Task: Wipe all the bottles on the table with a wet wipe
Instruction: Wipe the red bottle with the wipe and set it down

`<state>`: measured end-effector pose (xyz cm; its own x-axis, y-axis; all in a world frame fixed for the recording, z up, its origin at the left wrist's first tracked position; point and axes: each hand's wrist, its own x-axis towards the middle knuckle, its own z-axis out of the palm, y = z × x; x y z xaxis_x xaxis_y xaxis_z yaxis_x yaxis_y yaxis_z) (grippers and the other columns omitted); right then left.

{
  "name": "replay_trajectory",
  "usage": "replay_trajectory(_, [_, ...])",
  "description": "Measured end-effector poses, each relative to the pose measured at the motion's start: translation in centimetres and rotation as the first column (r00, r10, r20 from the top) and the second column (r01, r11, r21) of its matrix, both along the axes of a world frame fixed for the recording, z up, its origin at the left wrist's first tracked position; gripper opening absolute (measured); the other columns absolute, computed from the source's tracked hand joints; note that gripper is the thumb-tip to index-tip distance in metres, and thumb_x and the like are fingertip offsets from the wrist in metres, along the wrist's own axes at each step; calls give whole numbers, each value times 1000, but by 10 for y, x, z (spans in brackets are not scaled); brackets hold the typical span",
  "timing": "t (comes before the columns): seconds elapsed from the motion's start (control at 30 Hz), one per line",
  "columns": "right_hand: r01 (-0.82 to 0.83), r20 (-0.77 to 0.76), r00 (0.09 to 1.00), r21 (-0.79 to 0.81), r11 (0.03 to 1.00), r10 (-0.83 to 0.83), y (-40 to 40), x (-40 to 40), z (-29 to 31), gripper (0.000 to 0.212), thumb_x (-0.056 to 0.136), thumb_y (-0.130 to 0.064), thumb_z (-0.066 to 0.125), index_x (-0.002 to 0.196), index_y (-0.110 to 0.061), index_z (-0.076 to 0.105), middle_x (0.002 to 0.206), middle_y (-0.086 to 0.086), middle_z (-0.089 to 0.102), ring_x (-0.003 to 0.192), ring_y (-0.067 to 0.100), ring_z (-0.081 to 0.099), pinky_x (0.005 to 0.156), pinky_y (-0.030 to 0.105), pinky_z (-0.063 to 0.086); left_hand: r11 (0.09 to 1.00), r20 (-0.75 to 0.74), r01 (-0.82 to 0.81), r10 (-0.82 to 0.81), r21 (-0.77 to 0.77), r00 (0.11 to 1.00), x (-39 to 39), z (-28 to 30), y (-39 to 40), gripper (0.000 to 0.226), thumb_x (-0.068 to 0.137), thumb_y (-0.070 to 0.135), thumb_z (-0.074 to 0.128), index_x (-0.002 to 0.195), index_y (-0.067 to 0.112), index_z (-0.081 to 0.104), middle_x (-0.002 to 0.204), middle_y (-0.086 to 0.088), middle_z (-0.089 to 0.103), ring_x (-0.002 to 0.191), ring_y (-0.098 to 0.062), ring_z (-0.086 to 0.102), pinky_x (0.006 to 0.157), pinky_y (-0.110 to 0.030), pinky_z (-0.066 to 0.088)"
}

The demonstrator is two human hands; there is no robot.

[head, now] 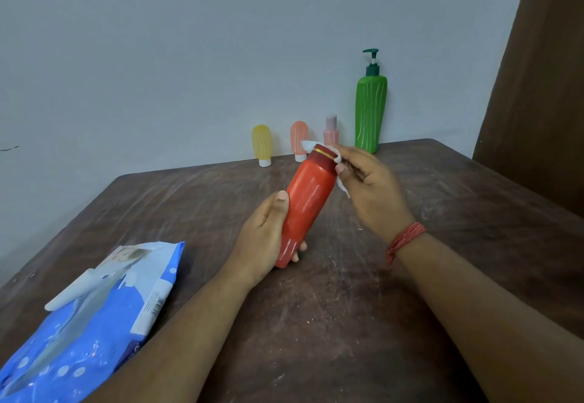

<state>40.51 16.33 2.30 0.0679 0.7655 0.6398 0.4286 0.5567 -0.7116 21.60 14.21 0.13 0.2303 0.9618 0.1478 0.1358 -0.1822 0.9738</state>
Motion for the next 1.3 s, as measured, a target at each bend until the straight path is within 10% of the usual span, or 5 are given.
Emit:
replay_trajectory(0.17, [1, -170, 985, -124, 992, -22, -5, -16, -2, 11, 103, -26, 51, 98, -29, 61, 79, -7, 69, 76, 10, 68, 69, 34, 55, 996, 134, 43, -32, -79, 990, 2, 1, -1, 49, 102, 56, 29, 126, 21, 53, 86, -20, 72, 65, -29, 68, 58, -37, 58])
replay_trajectory(0.37, [-128, -108, 988, -167, 978, 111, -16, -36, -12, 24, 105, -30, 41, 118, -23, 60, 94, -4, 67, 92, 18, 66, 88, 45, 56, 975, 431, 77, 20, -209, 902, 4, 2, 1, 60, 103, 58, 28, 122, 13, 62, 91, -19, 71, 69, -26, 65, 58, -36, 53])
replay_trajectory(0.5, [-152, 59, 984, -231, 961, 170, -18, -46, -17, 33, 100, -12, 52, 130, -25, 53, 112, 0, 68, 98, 14, 68, 85, 21, 54, 959, 541, 86, 78, -271, 837, -2, 2, 5, 62, 103, 58, 30, 123, 9, 62, 92, -18, 71, 66, -24, 65, 55, -33, 52])
replay_trajectory(0.77, [246, 144, 953, 148, 958, -267, -4, -21, -5, 11, 91, -14, 69, 102, -14, 70, 84, -13, 58, 76, 1, 56, 74, 24, 53, 940, 452, 173, -23, -294, 892, 1, 1, 4, 61, 103, 58, 33, 127, 9, 58, 93, -19, 69, 69, -28, 65, 52, -34, 54])
replay_trajectory(1.3, [-2, 631, 734, 372, 928, -251, -3, -22, -8, 32, 94, -11, 51, 122, -3, 66, 125, 11, 62, 112, 22, 51, 96, 33, 50, 931, 452, 181, -19, -318, 892, 1, -3, 9, 63, 102, 59, 33, 128, 7, 59, 96, -19, 69, 69, -26, 65, 53, -34, 53])
